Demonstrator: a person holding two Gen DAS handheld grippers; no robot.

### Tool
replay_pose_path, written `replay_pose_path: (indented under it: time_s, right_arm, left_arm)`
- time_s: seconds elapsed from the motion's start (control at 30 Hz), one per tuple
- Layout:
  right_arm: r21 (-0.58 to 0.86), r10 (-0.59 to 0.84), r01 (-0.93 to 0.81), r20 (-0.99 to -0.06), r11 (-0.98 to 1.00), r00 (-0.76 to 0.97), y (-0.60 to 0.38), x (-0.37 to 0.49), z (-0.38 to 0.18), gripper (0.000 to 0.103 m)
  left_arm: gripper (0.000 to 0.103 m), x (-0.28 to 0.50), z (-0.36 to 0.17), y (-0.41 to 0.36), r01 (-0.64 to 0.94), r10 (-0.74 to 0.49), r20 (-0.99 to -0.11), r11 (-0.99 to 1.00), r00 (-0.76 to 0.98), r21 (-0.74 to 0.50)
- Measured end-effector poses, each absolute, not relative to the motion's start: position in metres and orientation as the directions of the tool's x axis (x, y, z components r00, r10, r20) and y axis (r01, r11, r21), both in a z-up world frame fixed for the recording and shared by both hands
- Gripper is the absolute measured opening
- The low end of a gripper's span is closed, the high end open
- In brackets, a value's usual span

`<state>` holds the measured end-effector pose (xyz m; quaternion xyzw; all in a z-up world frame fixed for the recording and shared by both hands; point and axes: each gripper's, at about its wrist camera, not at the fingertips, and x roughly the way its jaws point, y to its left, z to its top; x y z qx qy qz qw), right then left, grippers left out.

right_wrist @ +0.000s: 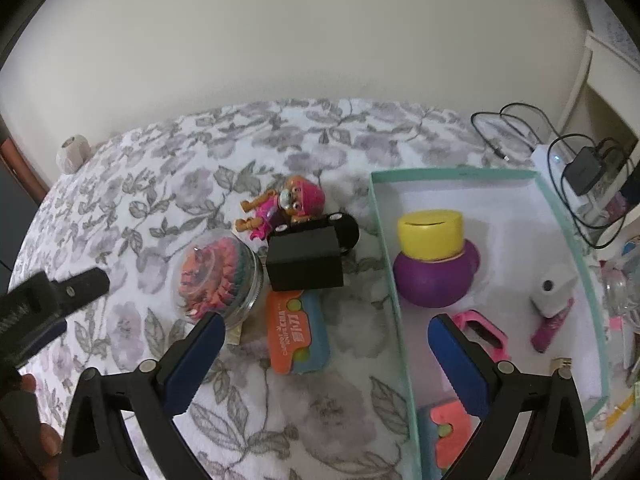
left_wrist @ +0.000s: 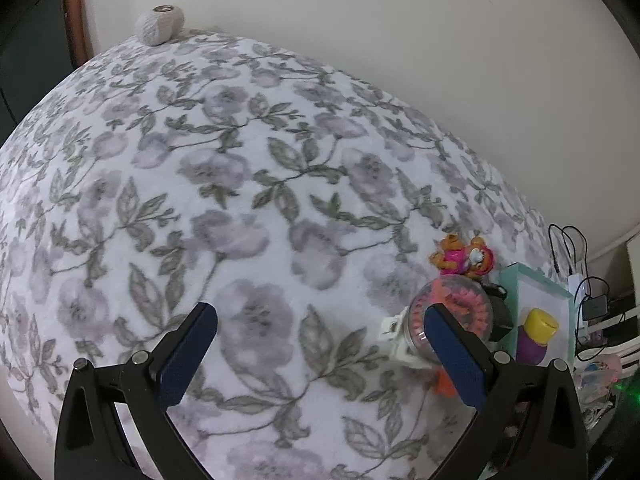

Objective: Organize rigid objects
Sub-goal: 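Withdraw both tools from the teal box back toward the item pile, then grasp the cream plastic holder with the left tool while the right tool grasps the orange-blue phone case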

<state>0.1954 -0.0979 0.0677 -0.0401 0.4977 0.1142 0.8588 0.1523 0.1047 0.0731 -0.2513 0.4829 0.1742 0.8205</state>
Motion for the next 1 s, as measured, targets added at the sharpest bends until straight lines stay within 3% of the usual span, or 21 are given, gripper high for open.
replay_pose_path:
  time_s: [0.43,0.93,1.0]
  right_arm:
    - [0.045,0.173,-0.298,-0.89,0.954,0.421,-0.089,0.207,0.038,0.1]
    - [0.031,0.166,-0.33,-0.905,0.943,0.391,-0.084,0.208,0.027,0.091]
    - [0.033,0.167,-0.336,-0.91,0.941,0.379,-0.082,0.208,0.024,0.085]
  left_arm:
    - [0.103,0.195,0.056,0.062,-0.401,-0.075,-0.88,0.87,0.469,-0.287]
    - [0.103,0.21,0.028,0.056,-0.341,-0.107,-0.906,0.903,0.409,-0.26]
    - [0.103,0.21,0.027,0.05,-0.317,-0.118,-0.91,0.913,0.397,-0.257]
